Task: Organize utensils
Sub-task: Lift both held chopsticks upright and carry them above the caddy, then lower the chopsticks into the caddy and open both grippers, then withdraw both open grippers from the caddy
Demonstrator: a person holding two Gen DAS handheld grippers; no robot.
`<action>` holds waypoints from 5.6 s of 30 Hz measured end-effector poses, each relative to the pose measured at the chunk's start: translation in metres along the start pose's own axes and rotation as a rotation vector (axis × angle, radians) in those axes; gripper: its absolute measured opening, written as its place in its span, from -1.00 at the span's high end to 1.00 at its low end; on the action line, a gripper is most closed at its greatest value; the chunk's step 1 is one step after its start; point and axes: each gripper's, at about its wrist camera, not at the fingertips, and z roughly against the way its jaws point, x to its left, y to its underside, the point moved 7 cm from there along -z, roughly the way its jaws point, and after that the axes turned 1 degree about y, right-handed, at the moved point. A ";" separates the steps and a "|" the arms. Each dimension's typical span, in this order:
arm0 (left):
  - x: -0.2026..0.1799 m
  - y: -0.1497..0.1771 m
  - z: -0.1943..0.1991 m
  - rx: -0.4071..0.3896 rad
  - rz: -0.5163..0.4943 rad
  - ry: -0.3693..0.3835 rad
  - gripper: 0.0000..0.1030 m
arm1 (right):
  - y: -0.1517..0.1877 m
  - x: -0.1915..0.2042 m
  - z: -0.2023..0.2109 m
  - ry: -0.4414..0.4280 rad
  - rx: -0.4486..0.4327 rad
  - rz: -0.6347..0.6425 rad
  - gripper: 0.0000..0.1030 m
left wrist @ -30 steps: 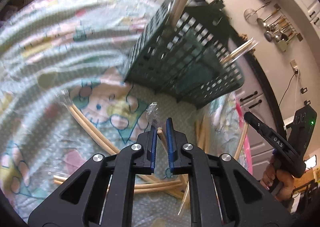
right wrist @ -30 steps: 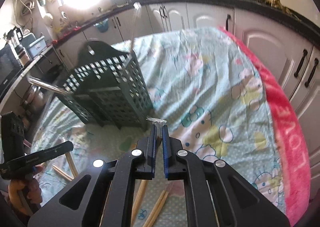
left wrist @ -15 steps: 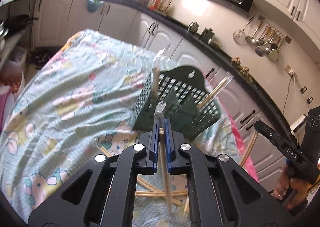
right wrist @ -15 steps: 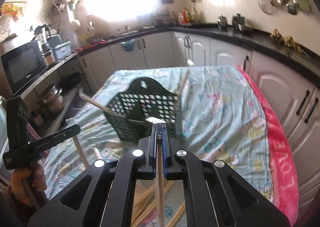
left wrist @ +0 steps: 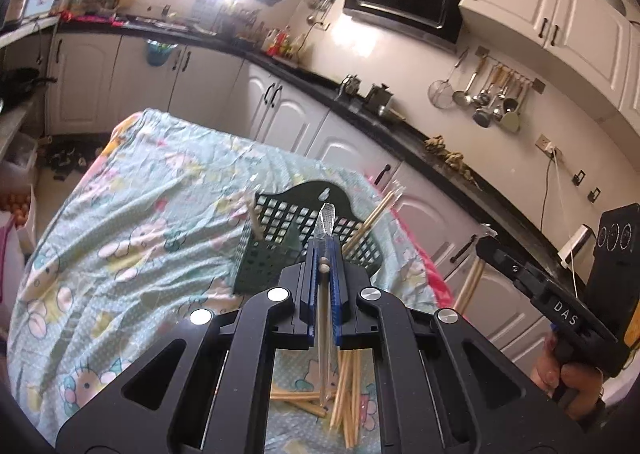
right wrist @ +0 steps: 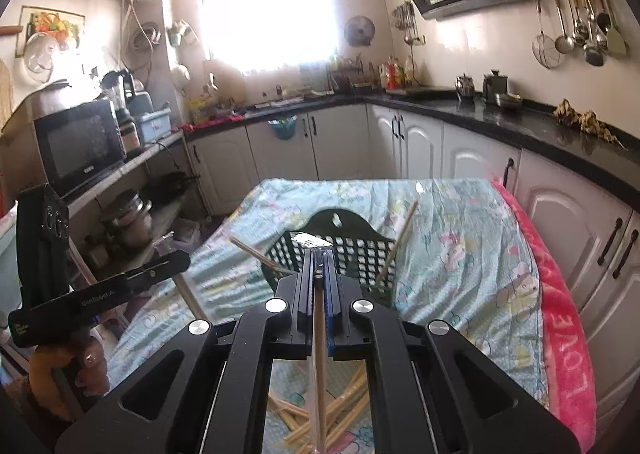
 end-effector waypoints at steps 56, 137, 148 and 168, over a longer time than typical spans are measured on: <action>-0.063 -0.124 -0.037 -0.217 -0.230 -0.030 0.95 | -0.124 0.000 -0.011 0.110 -0.367 0.163 0.91; 0.028 -0.003 0.012 -0.104 -0.056 -0.149 -0.79 | 0.034 -0.023 -0.025 0.161 0.010 0.077 -0.24; 0.037 0.019 0.023 -0.072 -0.064 -0.190 -0.79 | 0.057 -0.007 -0.026 0.131 0.060 0.111 -0.24; 0.043 0.050 0.021 -0.010 -0.098 -0.233 -0.79 | 0.086 0.014 -0.032 0.099 0.126 0.157 -0.26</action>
